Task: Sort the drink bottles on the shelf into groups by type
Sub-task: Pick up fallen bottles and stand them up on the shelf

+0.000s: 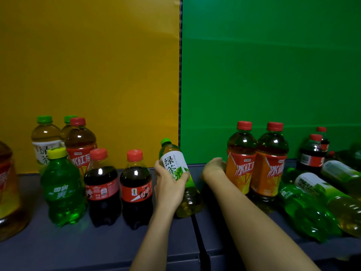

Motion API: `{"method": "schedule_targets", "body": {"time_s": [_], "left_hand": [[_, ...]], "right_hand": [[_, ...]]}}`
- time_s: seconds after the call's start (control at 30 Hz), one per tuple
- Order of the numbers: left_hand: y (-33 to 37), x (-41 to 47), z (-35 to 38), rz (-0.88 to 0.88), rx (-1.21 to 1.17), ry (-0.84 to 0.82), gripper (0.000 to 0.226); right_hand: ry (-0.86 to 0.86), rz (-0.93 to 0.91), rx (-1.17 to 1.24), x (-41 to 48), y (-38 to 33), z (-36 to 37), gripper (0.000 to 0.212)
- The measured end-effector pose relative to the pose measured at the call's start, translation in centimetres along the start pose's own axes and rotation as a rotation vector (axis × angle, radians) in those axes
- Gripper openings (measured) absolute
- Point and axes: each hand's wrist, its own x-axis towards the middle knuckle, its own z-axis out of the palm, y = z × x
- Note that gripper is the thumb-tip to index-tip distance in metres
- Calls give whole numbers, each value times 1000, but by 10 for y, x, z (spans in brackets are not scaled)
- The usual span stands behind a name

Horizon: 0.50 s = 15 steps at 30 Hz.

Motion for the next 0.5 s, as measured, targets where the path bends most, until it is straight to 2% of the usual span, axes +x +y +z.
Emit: {"method": "schedule_targets", "body": {"time_s": [0.03,0.1,0.17,0.23,0.4,0.5], "left_hand": [[0,0,0,2,-16,4,77],[0,-1,0,17,-45,16,78],[1,-2,-1,43,-79,23,78],[2,-4,-1,62,-119,19,79],[-1,-1,1,97,-246,-8,85],[-4,-1,2,101,-273,-46,86]], "right_hand": [[-9,-32,64,-1,2,-1,43],[72,-91,5,3,3,0,42],[46,-41,130,-1,2,1,62],[83,-78,270,-7,-1,5,78],[88,-217,568,-13,6,17,73],[147,-252,677,-20,11,20,80]]}}
